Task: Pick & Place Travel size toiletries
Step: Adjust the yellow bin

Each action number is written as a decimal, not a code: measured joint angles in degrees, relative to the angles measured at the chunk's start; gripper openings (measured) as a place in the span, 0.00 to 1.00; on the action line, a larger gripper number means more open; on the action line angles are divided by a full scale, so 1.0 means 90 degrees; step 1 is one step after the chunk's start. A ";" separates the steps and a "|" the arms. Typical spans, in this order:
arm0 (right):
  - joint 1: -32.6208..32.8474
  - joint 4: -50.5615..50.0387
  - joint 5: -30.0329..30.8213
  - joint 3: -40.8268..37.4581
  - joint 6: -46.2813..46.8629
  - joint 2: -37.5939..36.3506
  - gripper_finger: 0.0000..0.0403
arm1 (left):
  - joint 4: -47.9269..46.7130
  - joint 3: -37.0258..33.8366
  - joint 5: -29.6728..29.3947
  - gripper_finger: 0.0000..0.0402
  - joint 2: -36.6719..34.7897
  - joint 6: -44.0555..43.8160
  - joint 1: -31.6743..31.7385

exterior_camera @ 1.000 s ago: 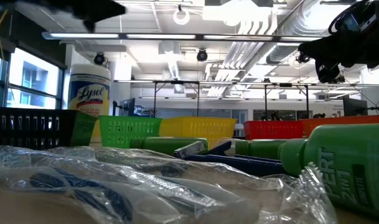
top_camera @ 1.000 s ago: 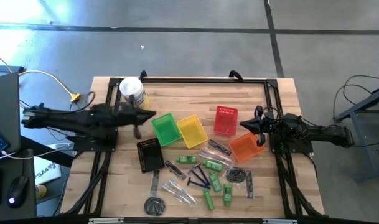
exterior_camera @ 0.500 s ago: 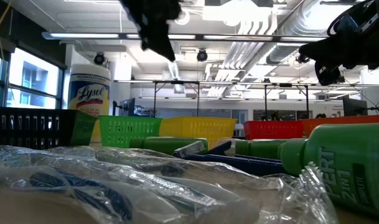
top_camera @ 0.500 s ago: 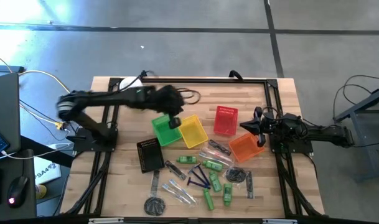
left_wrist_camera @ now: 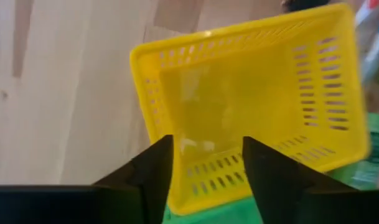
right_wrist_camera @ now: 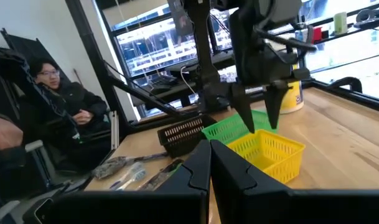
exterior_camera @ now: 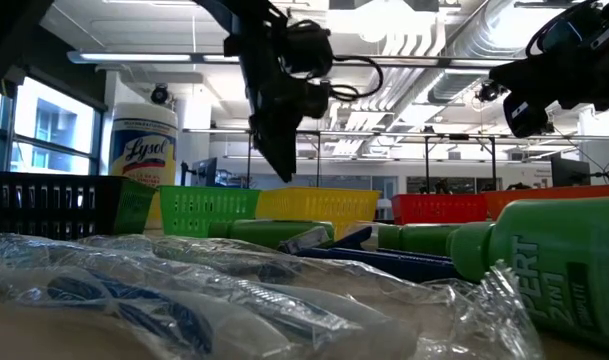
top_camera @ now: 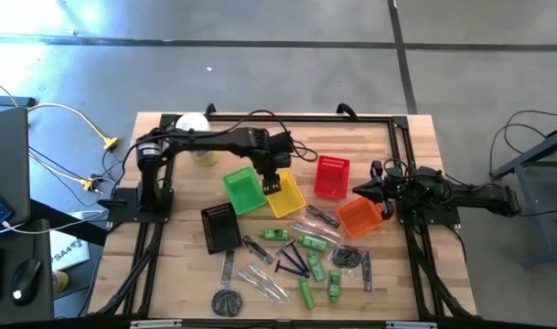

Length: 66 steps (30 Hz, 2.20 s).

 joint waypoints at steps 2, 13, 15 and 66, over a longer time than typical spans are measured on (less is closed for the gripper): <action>-0.0001 -0.0011 0.0082 0.0001 -0.0002 0.0000 0.00 | 0.0033 0.0002 -0.0209 0.52 0.0087 0.0005 0.0005; -0.0002 -0.0012 0.0267 0.0000 -0.0005 0.0000 0.00 | 0.0237 0.0008 -0.0292 0.56 0.0411 0.0131 0.0296; 0.0000 -0.0012 0.0267 0.0000 -0.0005 0.0000 0.00 | 0.0238 0.0008 -0.0285 0.56 0.0503 0.0162 0.0374; -0.0001 -0.0190 0.0254 0.0000 -0.0012 0.0000 0.00 | 0.2277 -0.0002 -0.0441 0.02 0.0817 0.1507 0.0921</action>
